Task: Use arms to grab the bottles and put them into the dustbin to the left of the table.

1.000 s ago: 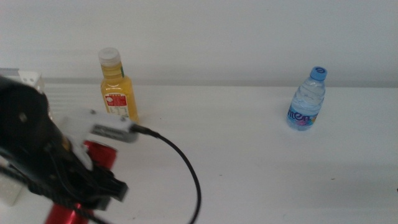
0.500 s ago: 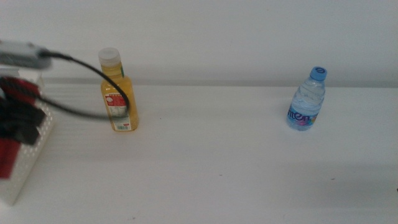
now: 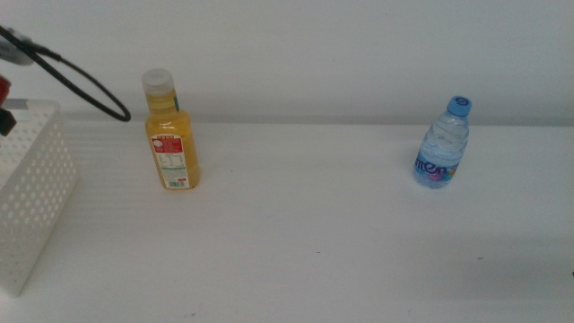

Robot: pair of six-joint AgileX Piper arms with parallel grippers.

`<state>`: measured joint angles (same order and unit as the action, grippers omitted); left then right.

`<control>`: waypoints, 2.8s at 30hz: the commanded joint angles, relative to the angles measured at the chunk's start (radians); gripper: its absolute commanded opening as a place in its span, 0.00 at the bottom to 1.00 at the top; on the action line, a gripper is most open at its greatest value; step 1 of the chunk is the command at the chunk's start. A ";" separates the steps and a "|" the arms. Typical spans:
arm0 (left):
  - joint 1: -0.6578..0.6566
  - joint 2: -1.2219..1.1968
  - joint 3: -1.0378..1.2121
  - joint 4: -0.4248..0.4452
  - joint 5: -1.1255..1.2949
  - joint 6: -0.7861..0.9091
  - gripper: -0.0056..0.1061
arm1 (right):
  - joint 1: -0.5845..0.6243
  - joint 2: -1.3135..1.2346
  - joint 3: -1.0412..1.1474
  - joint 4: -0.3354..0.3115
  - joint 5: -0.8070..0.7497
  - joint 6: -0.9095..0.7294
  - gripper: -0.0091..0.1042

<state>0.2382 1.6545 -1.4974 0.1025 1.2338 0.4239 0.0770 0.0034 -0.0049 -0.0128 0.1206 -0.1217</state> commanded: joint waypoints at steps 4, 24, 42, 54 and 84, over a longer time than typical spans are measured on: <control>0.053 0.074 -0.023 0.040 0.071 -0.022 0.04 | -0.008 -0.039 0.043 -0.006 -0.007 -0.007 0.90; 0.132 0.228 -0.023 0.009 -0.075 0.040 0.04 | -0.008 -0.039 0.043 -0.006 -0.007 -0.007 0.90; 0.132 0.261 -0.023 0.049 -0.069 -0.009 0.89 | -0.008 -0.039 0.043 -0.006 -0.007 -0.007 0.90; 0.062 0.064 -0.075 0.113 0.077 -0.213 0.89 | -0.008 -0.039 0.043 -0.006 -0.007 -0.007 0.90; -0.538 -0.783 1.026 -0.136 -1.090 -0.321 0.89 | -0.008 -0.039 0.043 -0.006 -0.007 -0.007 0.90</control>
<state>-0.2887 0.8747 -0.5225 -0.0201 0.2662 0.0806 0.0770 0.0034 -0.0049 -0.0128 0.1206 -0.1217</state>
